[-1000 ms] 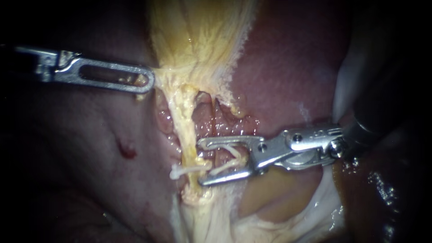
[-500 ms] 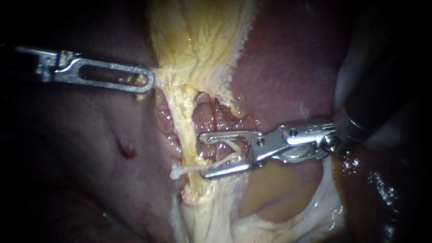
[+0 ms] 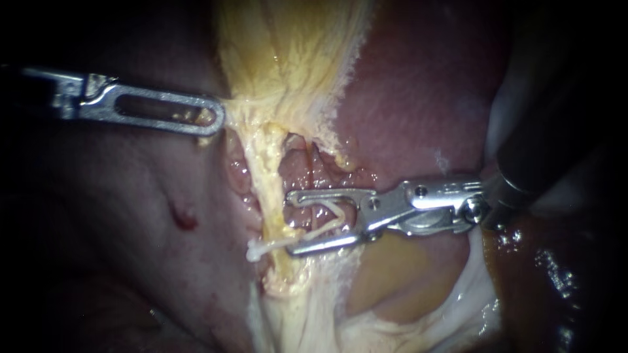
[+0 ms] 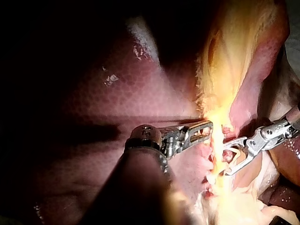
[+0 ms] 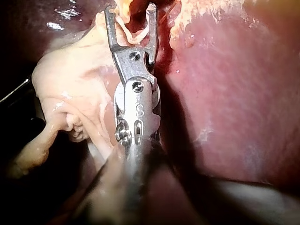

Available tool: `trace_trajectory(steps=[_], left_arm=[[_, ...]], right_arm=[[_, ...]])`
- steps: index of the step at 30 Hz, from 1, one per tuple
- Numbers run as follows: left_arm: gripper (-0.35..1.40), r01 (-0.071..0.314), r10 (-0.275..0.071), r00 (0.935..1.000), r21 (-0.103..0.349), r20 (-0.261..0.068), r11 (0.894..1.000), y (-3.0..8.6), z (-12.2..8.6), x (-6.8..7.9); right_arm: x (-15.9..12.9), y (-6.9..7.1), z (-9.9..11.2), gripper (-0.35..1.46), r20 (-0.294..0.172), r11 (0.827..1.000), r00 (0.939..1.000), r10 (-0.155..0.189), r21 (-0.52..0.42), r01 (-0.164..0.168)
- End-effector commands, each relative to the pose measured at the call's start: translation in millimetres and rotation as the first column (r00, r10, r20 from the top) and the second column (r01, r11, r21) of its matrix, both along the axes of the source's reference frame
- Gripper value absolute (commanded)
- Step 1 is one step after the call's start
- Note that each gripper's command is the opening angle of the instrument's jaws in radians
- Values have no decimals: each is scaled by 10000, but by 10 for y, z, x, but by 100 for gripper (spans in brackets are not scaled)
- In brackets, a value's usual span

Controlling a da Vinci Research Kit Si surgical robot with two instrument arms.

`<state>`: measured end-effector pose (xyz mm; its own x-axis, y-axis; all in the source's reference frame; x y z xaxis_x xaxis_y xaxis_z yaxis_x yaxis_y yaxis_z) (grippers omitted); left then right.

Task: Clipping second clip left tube

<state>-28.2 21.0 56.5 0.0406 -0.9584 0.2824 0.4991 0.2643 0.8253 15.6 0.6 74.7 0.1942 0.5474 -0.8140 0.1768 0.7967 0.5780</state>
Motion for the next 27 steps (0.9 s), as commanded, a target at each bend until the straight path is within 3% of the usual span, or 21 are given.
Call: trace_trajectory(steps=[1, 14, 27], left_arm=[[-35, -1, 1, 10000, 1, 0, 10000, 0, 0, 0], [-35, -2, 2, 10000, 1, 1, 10000, 0, 0, 0], [-35, -3, 3, 10000, 2, 1, 10000, 0, 0, 0]], right_arm=[[0, -1, -1, 49, 4, 10000, 10000, 3, 74, -3], [19, -4, -7, 50, -211, 9993, 9997, -133, 356, 140], [45, -13, -16, 49, -703, 9953, 9962, -505, 790, 560]])
